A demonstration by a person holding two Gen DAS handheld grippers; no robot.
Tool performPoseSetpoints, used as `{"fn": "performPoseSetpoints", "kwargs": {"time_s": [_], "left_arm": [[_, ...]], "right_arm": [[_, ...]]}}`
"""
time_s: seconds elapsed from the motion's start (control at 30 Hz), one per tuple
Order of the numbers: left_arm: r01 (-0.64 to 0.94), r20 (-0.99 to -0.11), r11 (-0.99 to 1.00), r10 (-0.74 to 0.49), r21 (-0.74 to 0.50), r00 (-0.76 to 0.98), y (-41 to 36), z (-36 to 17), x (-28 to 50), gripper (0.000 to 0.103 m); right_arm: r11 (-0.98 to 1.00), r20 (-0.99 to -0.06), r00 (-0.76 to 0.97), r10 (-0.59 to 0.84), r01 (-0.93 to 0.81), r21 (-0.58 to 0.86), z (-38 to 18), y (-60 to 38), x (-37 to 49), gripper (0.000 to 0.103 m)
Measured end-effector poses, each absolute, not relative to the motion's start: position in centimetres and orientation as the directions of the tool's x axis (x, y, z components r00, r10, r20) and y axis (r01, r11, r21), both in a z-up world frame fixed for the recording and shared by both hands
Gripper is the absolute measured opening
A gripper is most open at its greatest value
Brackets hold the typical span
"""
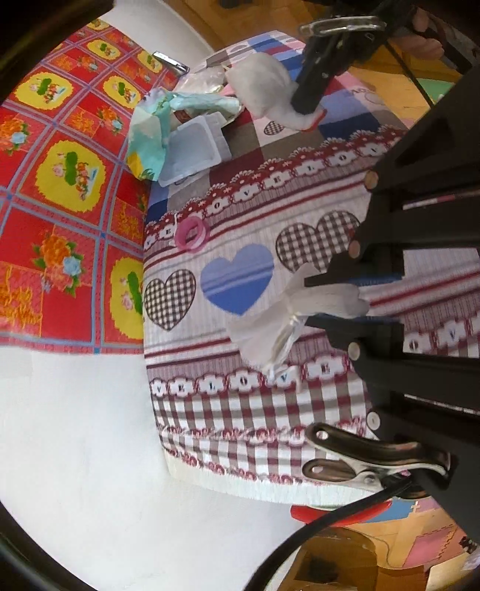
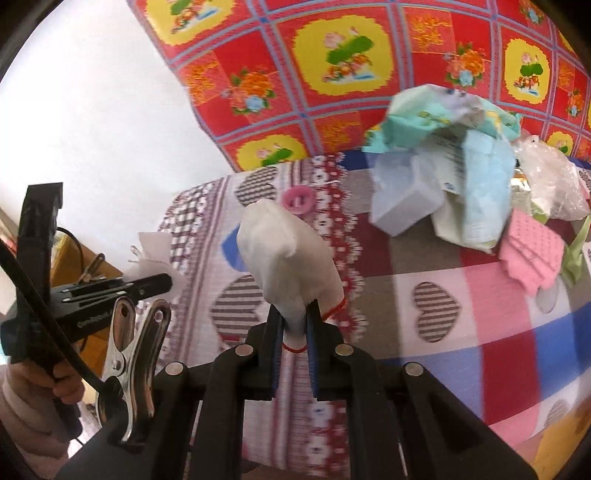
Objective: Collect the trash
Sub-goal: 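Carry the mesh bag in the left tool while the right tool carries the cloth to the bucket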
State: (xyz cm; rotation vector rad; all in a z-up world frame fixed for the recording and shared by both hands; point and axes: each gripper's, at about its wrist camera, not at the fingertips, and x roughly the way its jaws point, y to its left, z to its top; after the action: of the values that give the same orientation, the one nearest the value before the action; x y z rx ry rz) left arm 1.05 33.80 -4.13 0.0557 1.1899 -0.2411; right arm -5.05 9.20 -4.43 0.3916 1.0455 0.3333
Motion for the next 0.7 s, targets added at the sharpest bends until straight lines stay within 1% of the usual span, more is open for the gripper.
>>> {"fn": "performPoseSetpoints", "kwargs": {"time_s": [0.17,0.4,0.7], "left_arm": [[0.193,-0.916,0.977,-0.155,-0.087,0.370,36.6,-3.5,0.6,0.013],[0.111,-0.911,0.990,-0.127,-0.090,0.393,39.6,-2.8,-0.3,0.013],[-0.047,-0.904,0.997,-0.033,-0.059,0.425,42.6,-1.3,-2.2,0.013]], "right_arm": [[0.879,-0.761,0.463,0.454,-0.096,0.467,-3.9,12.6,-5.3,0.013],[0.868,-0.750,0.441,0.493,-0.192,0.458,-2.9,16.0,-4.7,0.013],[0.808,-0.720,0.375,0.585,-0.353,0.472,-2.2,19.5,-3.4,0.013]]}}
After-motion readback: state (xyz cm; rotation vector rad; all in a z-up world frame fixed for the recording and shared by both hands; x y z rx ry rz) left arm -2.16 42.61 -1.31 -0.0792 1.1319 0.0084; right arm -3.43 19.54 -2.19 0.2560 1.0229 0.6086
